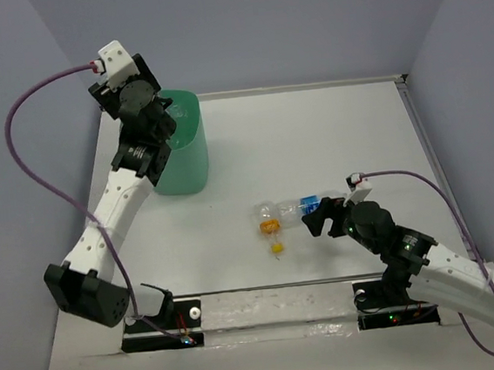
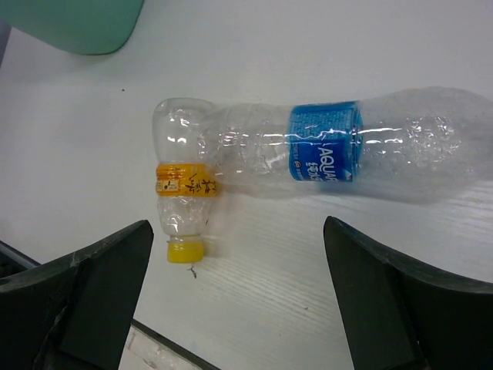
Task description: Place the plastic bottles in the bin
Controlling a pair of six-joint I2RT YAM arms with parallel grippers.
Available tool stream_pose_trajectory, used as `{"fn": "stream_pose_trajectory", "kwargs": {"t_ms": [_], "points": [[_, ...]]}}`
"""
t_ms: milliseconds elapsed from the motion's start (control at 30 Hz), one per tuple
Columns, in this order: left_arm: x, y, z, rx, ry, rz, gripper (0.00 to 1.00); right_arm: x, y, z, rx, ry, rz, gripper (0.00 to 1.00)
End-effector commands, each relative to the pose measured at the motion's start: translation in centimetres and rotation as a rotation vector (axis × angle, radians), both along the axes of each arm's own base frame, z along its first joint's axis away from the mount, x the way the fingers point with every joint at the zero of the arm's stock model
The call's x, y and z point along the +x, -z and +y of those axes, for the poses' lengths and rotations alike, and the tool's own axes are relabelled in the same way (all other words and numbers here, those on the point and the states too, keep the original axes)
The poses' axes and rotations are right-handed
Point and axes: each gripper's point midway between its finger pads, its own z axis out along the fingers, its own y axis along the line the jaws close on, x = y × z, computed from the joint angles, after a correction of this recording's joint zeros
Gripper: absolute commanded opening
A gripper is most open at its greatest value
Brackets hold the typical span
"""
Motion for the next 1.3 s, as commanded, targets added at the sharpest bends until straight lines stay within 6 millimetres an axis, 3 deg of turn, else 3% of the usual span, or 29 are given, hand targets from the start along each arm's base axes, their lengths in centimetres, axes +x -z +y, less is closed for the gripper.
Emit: {"fn": "stream_pose_trajectory", "kwargs": {"t_ms": [0,133,233,267,300,367,433,633,733,767,867,900,933,1000,1033,1100,1133,1200,1267], "points": [[2.8,-0.1,1.9,0.082,-0.136,0.018,0.48,0.1,-0.4,-1.2,0.034,0.078,0.007,0.98],[5.1,3.4,1.8,0.114,-0.142,0.072,0.49,0.2,-0.1,-2.1,0.029,0.125,0.017,0.98],[5.7,6.5,1.7,0.118,-0.149,0.107,0.54,0.5,1.3,-3.6,-0.02,0.222,0.07,0.98],[5.9,7.7,1.7,0.124,-0.152,0.121,0.64,0.8,0.9,-3.8,-0.025,0.247,0.07,0.99],[6.1,8.3,1.6,0.133,-0.15,0.135,0.71,0.8,1.8,-3.9,-0.056,0.266,0.103,1.0],[6.3,9.0,1.5,0.135,-0.147,0.147,0.91,1.3,1.8,-4.0,-0.067,0.301,0.11,1.0],[5.8,8.1,1.3,0.097,-0.122,0.107,0.99,1.7,2.3,-4.0,-0.085,0.332,0.129,1.0],[4.4,4.6,-0.7,-0.025,0.07,0.011,0.99,3.8,1.1,-4.7,-0.122,0.457,0.088,1.0],[2.1,3.4,-2.2,-0.078,0.176,-0.044,0.99,5.0,0.3,-3.8,-0.117,0.473,0.069,1.0],[1.7,4.2,-2.4,-0.082,0.191,-0.029,0.99,5.3,0.8,-3.4,-0.137,0.47,0.08,1.0],[-0.3,3.5,-2.8,-0.134,0.256,-0.057,0.99,6.1,0.6,-2.6,-0.121,0.487,0.084,1.0],[-0.9,4.5,-3.5,-0.134,0.292,-0.03,0.99,6.3,1.2,-2.7,-0.145,0.504,0.092,1.0],[-2.3,3.6,-4.0,-0.147,0.345,-0.06,0.99,6.7,1.4,-2.8,-0.134,0.527,0.097,1.0],[-3.8,5.0,-5.8,-0.141,0.428,-0.032,0.99,7.2,1.5,-2.5,-0.128,0.536,0.108,1.0],[-5.4,4.3,-5.8,-0.15,0.456,-0.058,0.99,7.3,2.2,-2.3,-0.144,0.541,0.122,1.0],[-6.7,6.3,-7.2,-0.144,0.533,-0.011,0.99,7.7,2.5,-2.5,-0.144,0.56,0.133,1.0],[-8.0,6.0,-7.1,-0.155,0.559,-0.031,0.99,8.0,2.8,-3.1,-0.143,0.587,0.143,1.0],[-9.0,8.6,-7.7,-0.159,0.605,0.02,0.99,8.1,3.3,-3.5,-0.11,0.617,0.165,1.0],[-10.3,9.5,-7.0,-0.172,0.613,0.015,0.99,8.3,3.6,-3.9,-0.09,0.645,0.179,1.0]]}}
